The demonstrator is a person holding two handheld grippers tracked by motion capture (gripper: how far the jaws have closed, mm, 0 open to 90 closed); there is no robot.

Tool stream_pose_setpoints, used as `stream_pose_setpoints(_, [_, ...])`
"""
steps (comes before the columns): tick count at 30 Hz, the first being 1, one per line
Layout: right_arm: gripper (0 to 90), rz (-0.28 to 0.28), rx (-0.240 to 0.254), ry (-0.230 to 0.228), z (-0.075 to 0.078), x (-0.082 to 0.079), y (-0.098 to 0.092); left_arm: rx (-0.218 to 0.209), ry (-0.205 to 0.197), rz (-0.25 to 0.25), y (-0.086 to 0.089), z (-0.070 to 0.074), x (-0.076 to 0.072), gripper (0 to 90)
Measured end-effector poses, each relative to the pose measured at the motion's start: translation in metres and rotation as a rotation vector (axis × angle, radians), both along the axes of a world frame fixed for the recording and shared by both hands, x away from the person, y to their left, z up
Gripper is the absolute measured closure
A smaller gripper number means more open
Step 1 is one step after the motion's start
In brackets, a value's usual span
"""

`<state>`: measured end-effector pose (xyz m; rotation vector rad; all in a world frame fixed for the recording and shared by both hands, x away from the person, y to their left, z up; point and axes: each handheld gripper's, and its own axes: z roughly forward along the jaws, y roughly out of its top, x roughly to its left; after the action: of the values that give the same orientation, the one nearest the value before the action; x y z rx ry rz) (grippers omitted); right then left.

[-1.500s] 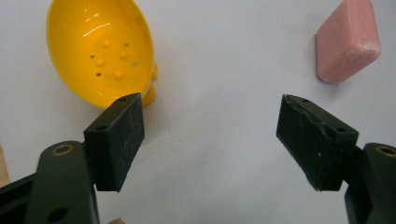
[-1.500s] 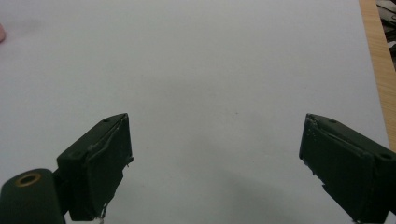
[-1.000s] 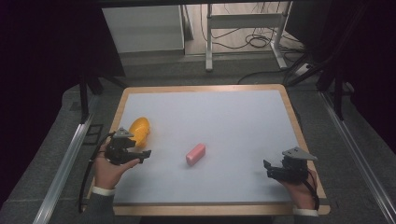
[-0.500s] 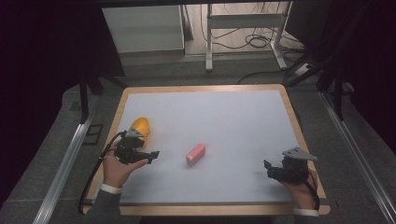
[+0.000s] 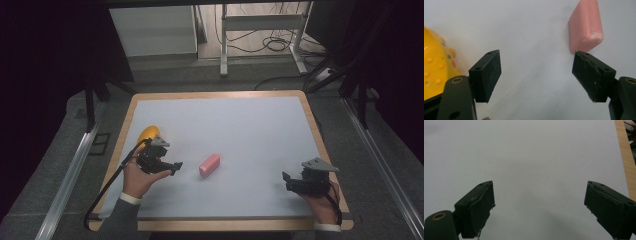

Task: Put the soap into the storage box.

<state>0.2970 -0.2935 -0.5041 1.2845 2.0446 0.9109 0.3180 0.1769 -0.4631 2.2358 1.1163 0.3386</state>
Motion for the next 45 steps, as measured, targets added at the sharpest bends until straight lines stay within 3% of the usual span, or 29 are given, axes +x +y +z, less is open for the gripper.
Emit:
stream_pose_setpoints(25, [9.0,0.003,-0.012,0.005,-0.002,0.001,0.001,0.037,0.029,-0.097,-0.048,-0.002,0.01,23.3])
stream_pose_setpoints(37, [9.0,0.012,0.014,0.005,0.0,0.0,0.002,0.044,0.053,-0.121,-0.066,-0.007,0.018,23.1])
stream_pose_setpoints(45, [9.0,0.011,0.012,0.007,0.0,0.0,0.002,0.053,0.041,-0.143,-0.079,-0.002,0.02,23.1])
